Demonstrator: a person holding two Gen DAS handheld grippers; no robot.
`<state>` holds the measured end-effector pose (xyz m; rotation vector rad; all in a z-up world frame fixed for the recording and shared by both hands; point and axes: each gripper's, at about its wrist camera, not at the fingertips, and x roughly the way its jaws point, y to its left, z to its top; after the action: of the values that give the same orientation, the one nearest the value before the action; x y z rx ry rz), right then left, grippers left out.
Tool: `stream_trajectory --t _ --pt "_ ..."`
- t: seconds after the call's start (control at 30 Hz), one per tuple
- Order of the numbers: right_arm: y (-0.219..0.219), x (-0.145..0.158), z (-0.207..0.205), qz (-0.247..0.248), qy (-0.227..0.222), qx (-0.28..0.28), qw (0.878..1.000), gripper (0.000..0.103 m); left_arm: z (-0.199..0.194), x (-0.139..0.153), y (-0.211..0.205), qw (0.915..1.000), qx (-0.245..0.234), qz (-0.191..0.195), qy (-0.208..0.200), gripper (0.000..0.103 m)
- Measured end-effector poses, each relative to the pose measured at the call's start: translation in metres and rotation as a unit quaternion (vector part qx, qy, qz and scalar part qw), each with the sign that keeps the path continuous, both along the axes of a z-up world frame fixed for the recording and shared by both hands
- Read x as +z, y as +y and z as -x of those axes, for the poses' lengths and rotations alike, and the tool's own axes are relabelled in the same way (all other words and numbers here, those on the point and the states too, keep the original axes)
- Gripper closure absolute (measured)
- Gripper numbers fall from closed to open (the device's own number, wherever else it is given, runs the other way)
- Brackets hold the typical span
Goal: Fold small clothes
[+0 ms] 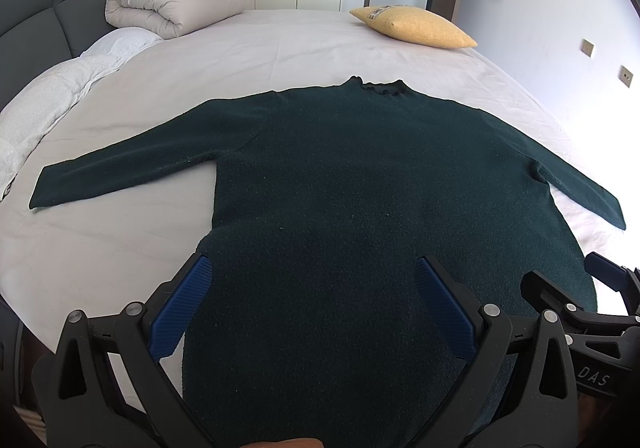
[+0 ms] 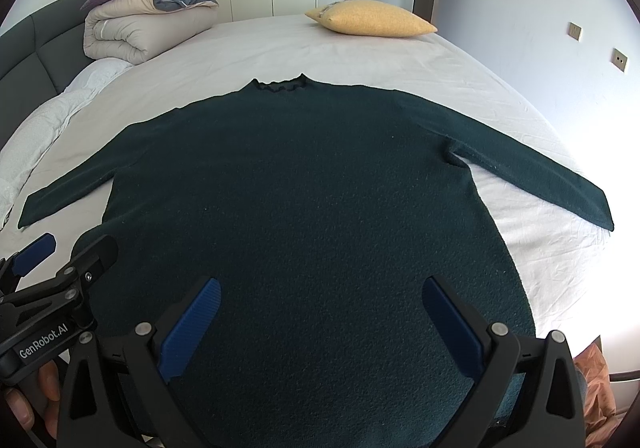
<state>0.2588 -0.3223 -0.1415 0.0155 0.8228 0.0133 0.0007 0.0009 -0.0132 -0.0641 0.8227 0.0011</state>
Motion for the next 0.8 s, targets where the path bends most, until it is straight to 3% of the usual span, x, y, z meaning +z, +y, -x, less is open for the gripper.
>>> stream_trajectory --t 0.8 --pt "0.0009 -0.0059 0.0030 -0.002 0.005 0.000 1.000 0.000 0.0017 -0.0062 0.0005 1.0000 0.000 0.001 0.007 0.000"
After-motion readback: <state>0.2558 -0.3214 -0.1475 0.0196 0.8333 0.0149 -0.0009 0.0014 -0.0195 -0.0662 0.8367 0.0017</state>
